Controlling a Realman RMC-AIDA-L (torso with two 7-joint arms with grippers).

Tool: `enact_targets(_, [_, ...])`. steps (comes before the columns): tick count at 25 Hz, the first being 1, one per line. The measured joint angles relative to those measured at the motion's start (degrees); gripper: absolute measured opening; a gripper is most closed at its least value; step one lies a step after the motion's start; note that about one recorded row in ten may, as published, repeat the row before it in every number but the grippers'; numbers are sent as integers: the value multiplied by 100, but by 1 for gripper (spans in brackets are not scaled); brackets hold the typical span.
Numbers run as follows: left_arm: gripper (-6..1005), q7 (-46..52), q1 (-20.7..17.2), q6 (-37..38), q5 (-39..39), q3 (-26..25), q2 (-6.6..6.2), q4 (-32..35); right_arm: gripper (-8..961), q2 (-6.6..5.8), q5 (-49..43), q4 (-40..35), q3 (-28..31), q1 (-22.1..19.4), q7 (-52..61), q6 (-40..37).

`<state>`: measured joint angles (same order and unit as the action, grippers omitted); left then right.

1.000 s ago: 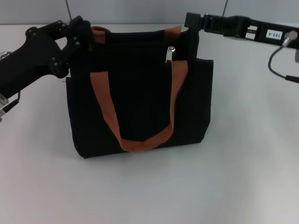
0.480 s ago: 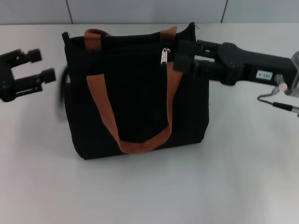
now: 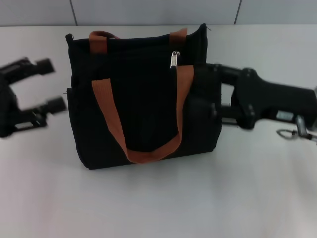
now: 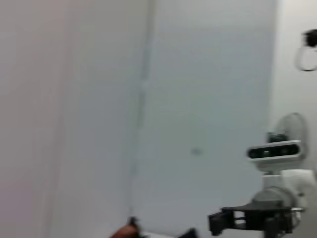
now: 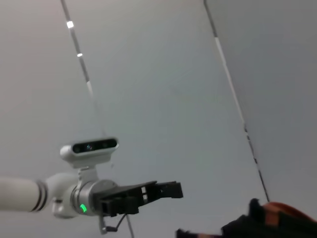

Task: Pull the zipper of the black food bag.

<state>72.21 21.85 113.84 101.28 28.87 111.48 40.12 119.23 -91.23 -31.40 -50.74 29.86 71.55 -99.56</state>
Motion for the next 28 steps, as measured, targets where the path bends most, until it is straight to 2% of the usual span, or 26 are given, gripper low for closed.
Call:
enact_targets(1, [827, -534, -42, 101, 39, 497, 259, -14, 773, 7, -97, 85, -18, -89, -638, -284])
enact_targets(2, [827, -534, -42, 101, 39, 497, 259, -14, 774, 7, -97, 85, -18, -89, -638, -284])
enact_targets(5, [827, -920, -86, 69, 206, 966, 429, -86, 779, 14, -216, 195, -180, -239, -1407, -497])
enact_targets(6, [827, -1188, -115, 51, 453, 1128, 513, -284, 780, 11, -346, 229, -404, -283, -1600, -516])
enact_targets(13, [827, -1742, -190, -280, 1022, 1153, 595, -943, 791, 17, -1041, 491, -610, -320, -1699, -329])
enact_targets(18, [827, -1806, -233, -487, 1142, 1156, 656, -956, 798, 20, -1025, 969, -602, -274, -2089, -176])
enact_targets(28, [827, -1859, -208, -584, 1216, 1159, 656, -962, 801, 35, -1006, 1244, -587, -179, -2215, 54])
